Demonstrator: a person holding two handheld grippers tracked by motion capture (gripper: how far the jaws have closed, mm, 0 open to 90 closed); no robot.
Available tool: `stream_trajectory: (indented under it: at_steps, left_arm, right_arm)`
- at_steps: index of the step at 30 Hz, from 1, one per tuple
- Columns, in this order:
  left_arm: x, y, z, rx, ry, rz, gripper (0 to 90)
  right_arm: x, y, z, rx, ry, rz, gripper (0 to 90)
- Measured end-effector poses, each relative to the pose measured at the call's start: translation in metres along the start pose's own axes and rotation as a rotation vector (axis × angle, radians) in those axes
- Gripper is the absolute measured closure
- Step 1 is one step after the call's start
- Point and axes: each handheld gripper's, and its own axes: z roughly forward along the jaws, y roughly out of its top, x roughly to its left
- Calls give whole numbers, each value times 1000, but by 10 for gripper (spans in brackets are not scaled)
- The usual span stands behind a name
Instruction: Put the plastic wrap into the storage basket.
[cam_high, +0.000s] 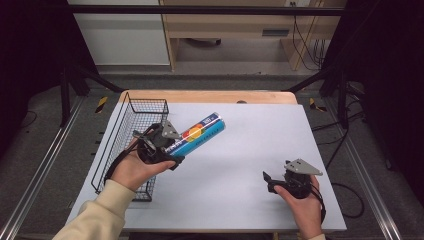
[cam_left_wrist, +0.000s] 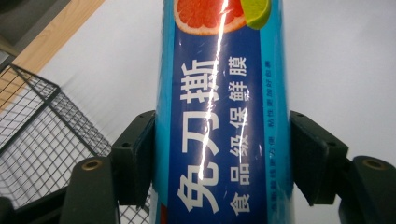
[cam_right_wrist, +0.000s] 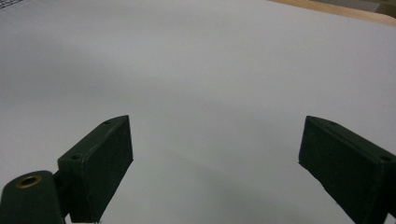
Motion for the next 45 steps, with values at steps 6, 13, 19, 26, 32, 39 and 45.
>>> stream_trajectory:
  at_steps: [6,13,19,26,32,39,45]
  left_arm:
    - [4,-8,-11,-11,15,-24,321]
    - [9,-20,-25,-16,43,-62,321]
    - [13,-28,-35,-14,61,-73,321]
    - [15,-34,-42,-16,72,-93,321]
    - [15,-43,-46,-16,84,-94,321]
    - [16,-56,-52,-27,91,-111,321]
    - [19,-62,-57,-26,105,-134,321]
  right_arm:
    - [2,-1,-2,0,-1,-2,101]
    - [1,-2,-5,-8,-7,3,102]
    - [1,-2,-6,-8,-6,15,102]
    - [1,-2,-7,-10,-11,12,103]
    - [1,-2,-6,-9,-18,15,104]
    - [3,-3,-6,-2,-20,8,114]
    - [3,-4,-6,7,-35,10,99]
